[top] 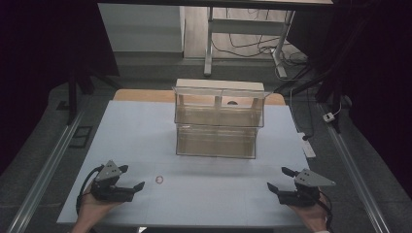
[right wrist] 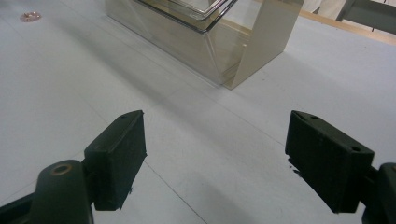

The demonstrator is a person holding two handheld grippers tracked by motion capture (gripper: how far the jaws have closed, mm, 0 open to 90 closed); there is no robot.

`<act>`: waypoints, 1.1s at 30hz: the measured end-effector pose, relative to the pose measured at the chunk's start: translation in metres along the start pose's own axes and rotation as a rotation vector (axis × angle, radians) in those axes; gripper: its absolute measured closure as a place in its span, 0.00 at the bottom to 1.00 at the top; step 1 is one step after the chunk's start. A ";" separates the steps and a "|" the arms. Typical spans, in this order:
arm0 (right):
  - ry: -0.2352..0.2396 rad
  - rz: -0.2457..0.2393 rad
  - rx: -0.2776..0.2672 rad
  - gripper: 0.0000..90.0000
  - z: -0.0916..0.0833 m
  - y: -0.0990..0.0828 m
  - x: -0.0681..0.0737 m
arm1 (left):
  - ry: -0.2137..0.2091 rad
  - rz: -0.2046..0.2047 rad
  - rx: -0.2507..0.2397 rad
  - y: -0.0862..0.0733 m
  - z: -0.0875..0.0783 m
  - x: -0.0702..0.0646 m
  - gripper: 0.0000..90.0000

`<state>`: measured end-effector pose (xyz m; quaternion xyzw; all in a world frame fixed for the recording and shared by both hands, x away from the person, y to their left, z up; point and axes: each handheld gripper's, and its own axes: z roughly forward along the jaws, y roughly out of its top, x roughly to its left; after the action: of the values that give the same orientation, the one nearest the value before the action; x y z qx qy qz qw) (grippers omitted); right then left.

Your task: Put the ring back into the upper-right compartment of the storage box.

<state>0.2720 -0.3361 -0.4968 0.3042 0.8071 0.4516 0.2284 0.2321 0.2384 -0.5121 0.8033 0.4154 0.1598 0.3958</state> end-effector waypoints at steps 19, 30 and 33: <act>0.002 0.000 -0.001 0.25 0.000 -0.002 0.000 | -0.010 -0.009 0.015 0.003 -0.003 0.001 0.14; 0.009 0.000 0.004 0.26 0.002 -0.003 0.001 | -0.027 0.013 0.023 0.008 -0.005 -0.002 0.16; 0.009 -0.002 0.006 0.26 0.002 -0.003 0.001 | -0.031 0.017 0.029 0.011 -0.005 -0.004 0.16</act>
<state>0.2715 -0.3354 -0.4999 0.3020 0.8097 0.4503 0.2244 0.2327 0.2346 -0.5001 0.8148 0.4047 0.1449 0.3891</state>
